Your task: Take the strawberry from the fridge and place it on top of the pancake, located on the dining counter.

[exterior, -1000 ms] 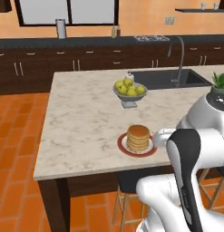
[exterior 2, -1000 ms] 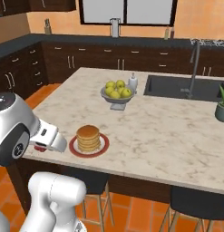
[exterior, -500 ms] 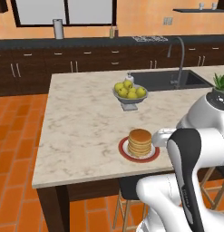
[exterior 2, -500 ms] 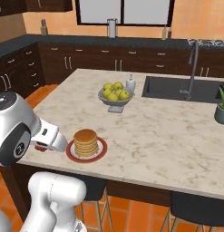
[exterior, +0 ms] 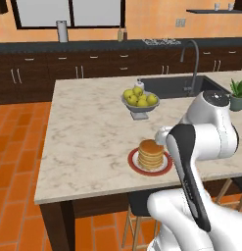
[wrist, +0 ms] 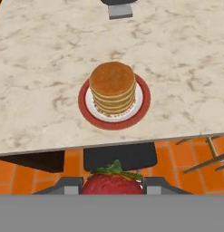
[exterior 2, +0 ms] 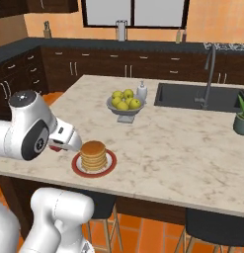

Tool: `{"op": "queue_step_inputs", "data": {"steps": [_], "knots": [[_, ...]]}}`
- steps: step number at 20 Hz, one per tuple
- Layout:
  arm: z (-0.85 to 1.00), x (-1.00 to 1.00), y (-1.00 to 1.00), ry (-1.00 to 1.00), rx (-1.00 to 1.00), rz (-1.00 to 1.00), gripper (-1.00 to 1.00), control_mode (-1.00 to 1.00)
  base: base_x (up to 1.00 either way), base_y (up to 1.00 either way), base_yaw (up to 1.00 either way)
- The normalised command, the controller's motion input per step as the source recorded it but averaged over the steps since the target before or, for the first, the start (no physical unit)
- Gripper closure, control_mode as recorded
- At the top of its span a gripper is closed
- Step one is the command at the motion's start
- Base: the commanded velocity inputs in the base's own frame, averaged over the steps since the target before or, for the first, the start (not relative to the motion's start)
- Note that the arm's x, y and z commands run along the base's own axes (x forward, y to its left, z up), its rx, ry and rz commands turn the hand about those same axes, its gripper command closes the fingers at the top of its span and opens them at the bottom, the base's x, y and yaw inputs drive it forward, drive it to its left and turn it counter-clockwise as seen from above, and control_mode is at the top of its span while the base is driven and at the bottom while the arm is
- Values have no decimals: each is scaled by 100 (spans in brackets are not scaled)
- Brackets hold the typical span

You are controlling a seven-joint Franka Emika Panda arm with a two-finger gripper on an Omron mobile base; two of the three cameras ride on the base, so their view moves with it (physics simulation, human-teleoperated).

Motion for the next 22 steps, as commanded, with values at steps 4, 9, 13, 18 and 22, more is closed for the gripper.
{"op": "queue_step_inputs", "data": {"steps": [4,9,13,18,22], "knots": [[-12,100,-3,4,0,-1,100,-100,0,0,0],[-51,100,-1,0,-1,-4,100,-100,0,0,0],[-65,81,-1,4,0,0,100,-100,0,0,0],[-57,48,-6,9,0,0,100,-100,0,0,0],[-37,24,-13,6,0,0,100,-100,0,0,0]]}}
